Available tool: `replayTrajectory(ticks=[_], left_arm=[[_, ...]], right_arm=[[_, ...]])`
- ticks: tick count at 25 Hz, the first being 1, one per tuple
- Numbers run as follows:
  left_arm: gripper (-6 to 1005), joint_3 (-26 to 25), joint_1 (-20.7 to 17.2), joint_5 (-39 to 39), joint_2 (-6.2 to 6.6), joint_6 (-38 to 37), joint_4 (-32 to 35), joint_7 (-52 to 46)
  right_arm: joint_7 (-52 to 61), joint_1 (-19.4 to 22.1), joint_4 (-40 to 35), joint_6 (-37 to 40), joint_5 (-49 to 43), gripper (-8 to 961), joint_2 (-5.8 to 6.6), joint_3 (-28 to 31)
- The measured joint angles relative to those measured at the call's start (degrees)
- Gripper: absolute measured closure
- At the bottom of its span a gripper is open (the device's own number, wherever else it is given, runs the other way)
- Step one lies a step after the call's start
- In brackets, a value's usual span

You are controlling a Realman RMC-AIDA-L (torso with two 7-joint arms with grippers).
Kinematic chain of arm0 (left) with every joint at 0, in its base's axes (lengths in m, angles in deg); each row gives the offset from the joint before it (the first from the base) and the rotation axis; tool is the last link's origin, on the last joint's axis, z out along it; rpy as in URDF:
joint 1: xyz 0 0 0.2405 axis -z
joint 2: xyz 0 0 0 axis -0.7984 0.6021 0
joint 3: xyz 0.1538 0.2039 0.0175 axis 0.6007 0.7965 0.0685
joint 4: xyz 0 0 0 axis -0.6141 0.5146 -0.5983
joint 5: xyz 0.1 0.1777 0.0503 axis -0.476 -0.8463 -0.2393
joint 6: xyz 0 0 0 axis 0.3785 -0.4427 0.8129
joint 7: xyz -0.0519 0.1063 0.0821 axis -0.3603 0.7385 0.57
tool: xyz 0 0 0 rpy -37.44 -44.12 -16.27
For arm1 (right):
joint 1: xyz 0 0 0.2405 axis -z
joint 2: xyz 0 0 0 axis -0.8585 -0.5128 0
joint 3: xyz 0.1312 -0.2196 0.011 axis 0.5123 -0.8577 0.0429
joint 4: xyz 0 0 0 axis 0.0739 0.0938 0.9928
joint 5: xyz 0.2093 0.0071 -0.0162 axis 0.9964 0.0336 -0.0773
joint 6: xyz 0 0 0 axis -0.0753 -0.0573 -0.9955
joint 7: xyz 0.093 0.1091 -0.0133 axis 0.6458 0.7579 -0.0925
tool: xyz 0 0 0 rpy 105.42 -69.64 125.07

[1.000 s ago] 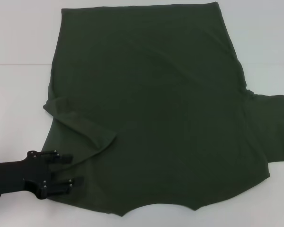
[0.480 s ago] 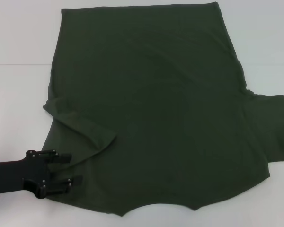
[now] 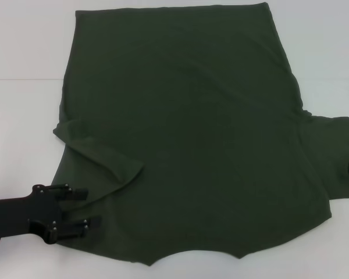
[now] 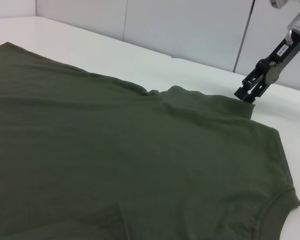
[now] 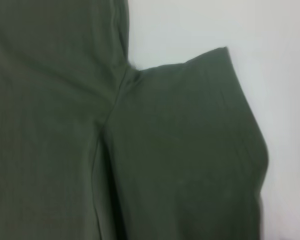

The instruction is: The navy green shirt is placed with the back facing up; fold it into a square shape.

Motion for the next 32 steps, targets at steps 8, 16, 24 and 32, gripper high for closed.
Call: replayTrajectory(ticks=[8,16,24,32], left_arm=[[299,0.00,0.00,0.00,0.00,0.05,0.00,0.00],[300,0.01,-0.09,0.00,0.00,0.09,0.00,-0.01],[299,-0.03,-0.05,0.00,0.00,0.09,0.00,-0.01],[300,-0.01,0.08,0.00,0.00,0.61,0.01,-0.01]], right_arm=[[-0.57,-0.70,1.63,-1.43,0.14,35,-0.52,-0.89],[-0.64,-0.76,1.84,-1.98,0.13,39,-0.61,-0.92],[0.15,-1.05,1.88,-2.98,-0.21,43,-0.70,-1.53],[0.76,-1.27,1.88,-3.41,-0.33,339,-0.69,-3.07]])
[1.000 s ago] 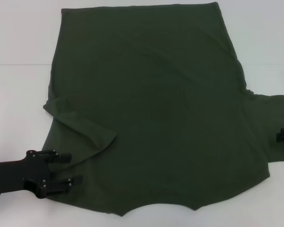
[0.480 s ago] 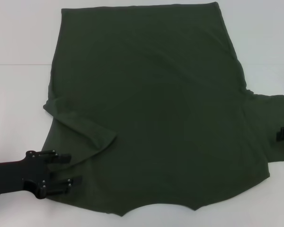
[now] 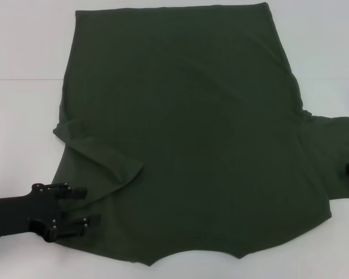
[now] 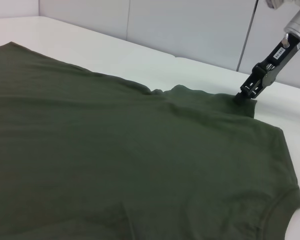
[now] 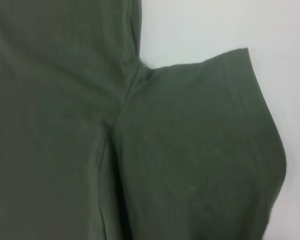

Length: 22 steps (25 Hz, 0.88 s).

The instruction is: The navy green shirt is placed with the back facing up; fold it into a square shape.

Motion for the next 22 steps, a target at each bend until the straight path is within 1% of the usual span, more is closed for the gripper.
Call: replayTrajectory(ticks=[6,11,17,22], left_arm=[[299,0.02,0.12,0.00,0.06,0.10,0.07,0.01],[299,0.02,0.29,0.00,0.08,0.11,0.09,0.03],[300,0.02,0.36,0.00,0.02,0.10,0.09,0.06],[299,-0.19,0.36,0.00,0.00,0.03,0.09,0.06]], right_arm=[[0.02,-0.16,0.00,-0.07,0.03,475,0.06,-0.10],[0.04,-0.19,0.00,-0.07,0.02,690,0.09,-0.70],[-0.17,-0.16,-0.01,0.10,0.14,916,0.34,-0.76],[-0.51,0.48,-0.70,0.05,0.77,944,0.59,0.09]])
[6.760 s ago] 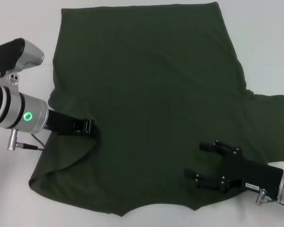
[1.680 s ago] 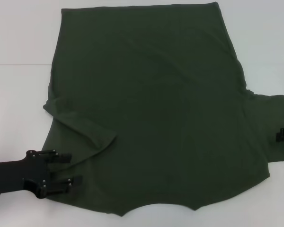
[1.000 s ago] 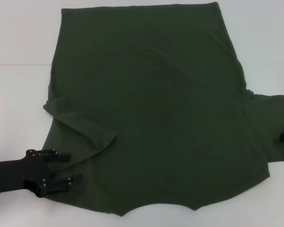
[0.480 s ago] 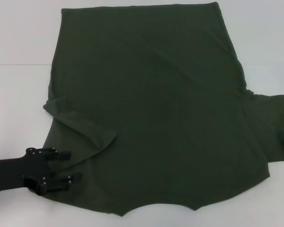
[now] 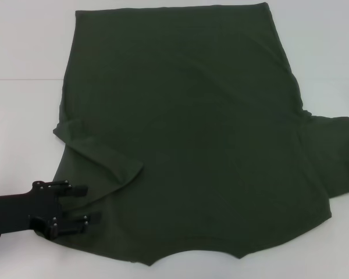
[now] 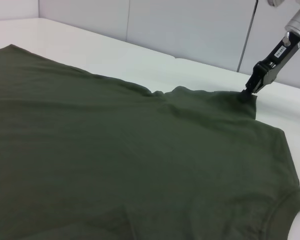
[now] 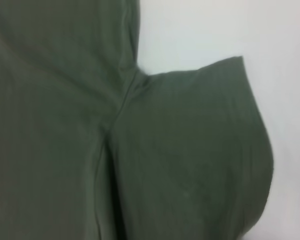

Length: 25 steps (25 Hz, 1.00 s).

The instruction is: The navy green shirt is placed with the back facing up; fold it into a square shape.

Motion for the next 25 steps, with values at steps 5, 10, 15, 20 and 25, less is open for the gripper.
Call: replayTrajectory(ticks=[5,10,15,20,25], left_arm=[[299,-0.16,0.00,0.01,0.00,-0.45,0.00,-0.34],[300,-0.16,-0.06,0.30,0.06,-0.61,0.00,-0.37],[299,-0.24,-0.09,0.18,0.02,-0.55,0.00,-0.39],[299,-0.38,-0.15,0.13,0.12,-0.54,0.00,-0.45],[299,-0.48,-0.22,0.06,0.15,-0.52,0.00,-0.50]], right_arm=[[-0.48,2.07,-3.13,0.83,3.83,937,0.65,0.54],[-1.97,4.64,-6.99,4.14,11.22,929,1.64,1.42],[-2.76,4.94,-9.66,5.83,13.95,922,1.71,1.66],[-2.99,3.82,-10.38,5.93,14.53,915,1.58,1.52],[-4.05,1.14,-10.12,6.52,15.01,907,0.91,0.11]])
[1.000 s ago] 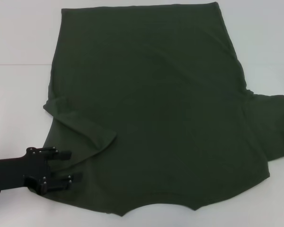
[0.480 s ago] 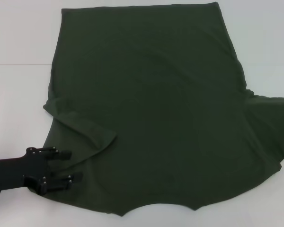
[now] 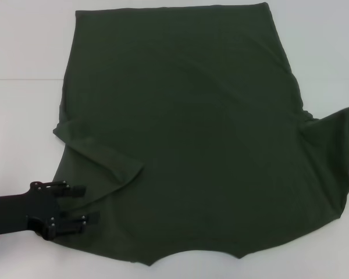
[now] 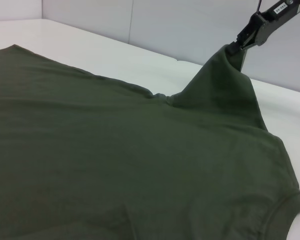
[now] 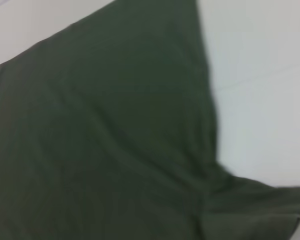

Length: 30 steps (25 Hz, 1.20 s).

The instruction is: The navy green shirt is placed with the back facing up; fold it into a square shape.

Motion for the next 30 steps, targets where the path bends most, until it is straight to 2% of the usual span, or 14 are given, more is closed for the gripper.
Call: replayTrajectory(ticks=[12,16,21,30], left_arm=[[300,-0.02,-0.37,-0.07,0.03,-0.02,0.00,-0.09],[299,-0.01,-0.39,-0.06,0.03,-0.04,0.00,-0.12],[299,-0.02,-0.50,-0.07,0.03,0.25,0.00,-0.47],[299,0.27,-0.51,-0.06,-0.11,0.56,-0.02,-0.51]], right_arm=[[0.15,-7.15,6.63,-3.52,-1.31,889,-3.73,-15.47],[-0.04,-8.01,7.06,-5.00,-1.53,884,-4.75,-17.49],[-0.26,-8.33,7.13,-5.51,-1.53,876,-5.29,-18.00],[-0.10,-8.45,7.68,-5.47,-1.08,863,-5.39,-17.87]])
